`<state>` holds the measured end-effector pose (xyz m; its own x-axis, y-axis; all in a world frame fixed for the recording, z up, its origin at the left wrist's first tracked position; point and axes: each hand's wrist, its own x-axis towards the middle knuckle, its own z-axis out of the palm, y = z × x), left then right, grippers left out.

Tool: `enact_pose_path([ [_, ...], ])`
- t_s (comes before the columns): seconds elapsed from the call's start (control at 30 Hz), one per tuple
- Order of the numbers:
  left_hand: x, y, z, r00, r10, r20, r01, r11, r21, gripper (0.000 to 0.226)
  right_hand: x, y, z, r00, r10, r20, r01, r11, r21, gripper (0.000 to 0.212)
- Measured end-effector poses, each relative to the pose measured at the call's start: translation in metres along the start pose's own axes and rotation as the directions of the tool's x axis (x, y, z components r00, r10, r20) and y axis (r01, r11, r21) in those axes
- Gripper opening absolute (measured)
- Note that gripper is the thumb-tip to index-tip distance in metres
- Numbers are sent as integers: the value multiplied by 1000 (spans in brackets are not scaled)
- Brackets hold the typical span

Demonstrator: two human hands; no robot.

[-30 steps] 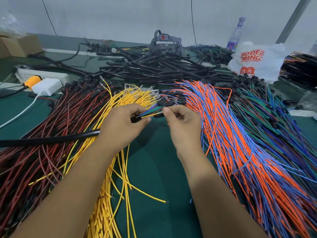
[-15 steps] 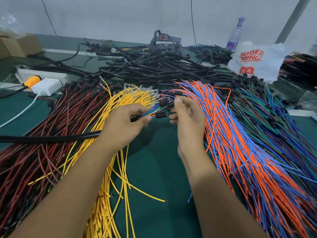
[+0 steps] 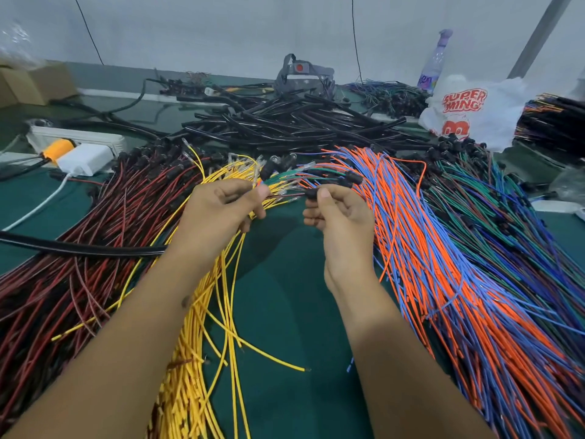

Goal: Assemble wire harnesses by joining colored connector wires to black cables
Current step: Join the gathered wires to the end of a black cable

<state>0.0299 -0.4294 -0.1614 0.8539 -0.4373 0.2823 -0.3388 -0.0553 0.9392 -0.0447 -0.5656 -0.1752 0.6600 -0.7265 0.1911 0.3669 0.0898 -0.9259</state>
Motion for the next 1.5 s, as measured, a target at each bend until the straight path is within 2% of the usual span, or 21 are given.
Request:
enact_pose_path([
  [0.07, -1, 1, 1, 1000, 9, 22, -10, 999, 32, 23, 0, -1, 0, 1000, 13, 2, -13, 1000, 18, 12],
  [0.23, -9, 2, 13, 992, 120, 27, -123, 964, 236, 28, 1, -1, -2, 1000, 28, -3, -28, 1000, 10, 18],
  [0.4, -11, 2, 12, 989, 147, 36, -151, 945, 290, 24, -6, 0, 5, 992, 31, 120, -21, 996, -86, 15],
  [0.6, -8, -3, 11, 985, 170, -30, -155, 947, 281, 15, -10, -1, 8, 977, 62, 203, -47, 996, -79, 13],
  [0.7, -8, -6, 11, 961, 237, -140, -150, 877, 456, 3, -10, 1, 11, 992, 89, 87, -86, 996, -36, 12],
  [0.77, -8, -7, 9, 951, 292, -105, -181, 796, 578, 8, -6, -1, 8, 995, 94, -29, -94, 995, 16, 15],
  [0.83, -7, -9, 7, 960, 278, -35, -192, 742, 642, 13, -3, -3, 3, 994, 86, -65, -86, 996, 4, 15],
  [1.0, -5, -12, 7, 961, 268, 66, -252, 754, 607, 23, -5, -2, 0, 1000, -7, 15, 11, 972, -233, 12],
  [1.13, -1, -15, 5, 948, 279, 150, -312, 741, 594, 24, -5, -6, -2, 996, -82, 25, 85, 963, -254, 20],
  [1.3, -4, -16, 2, 954, 296, 44, -229, 627, 744, 19, -6, -6, -1, 987, -148, 56, 157, 953, -258, 25],
  [1.37, -4, -16, 1, 966, 258, 20, -189, 651, 735, 20, -4, -5, 0, 986, -146, 75, 161, 957, -241, 28],
  [1.5, -2, -15, 0, 991, 125, 42, -123, 766, 630, 23, 0, -1, 0, 990, -111, 84, 125, 974, -187, 29],
])
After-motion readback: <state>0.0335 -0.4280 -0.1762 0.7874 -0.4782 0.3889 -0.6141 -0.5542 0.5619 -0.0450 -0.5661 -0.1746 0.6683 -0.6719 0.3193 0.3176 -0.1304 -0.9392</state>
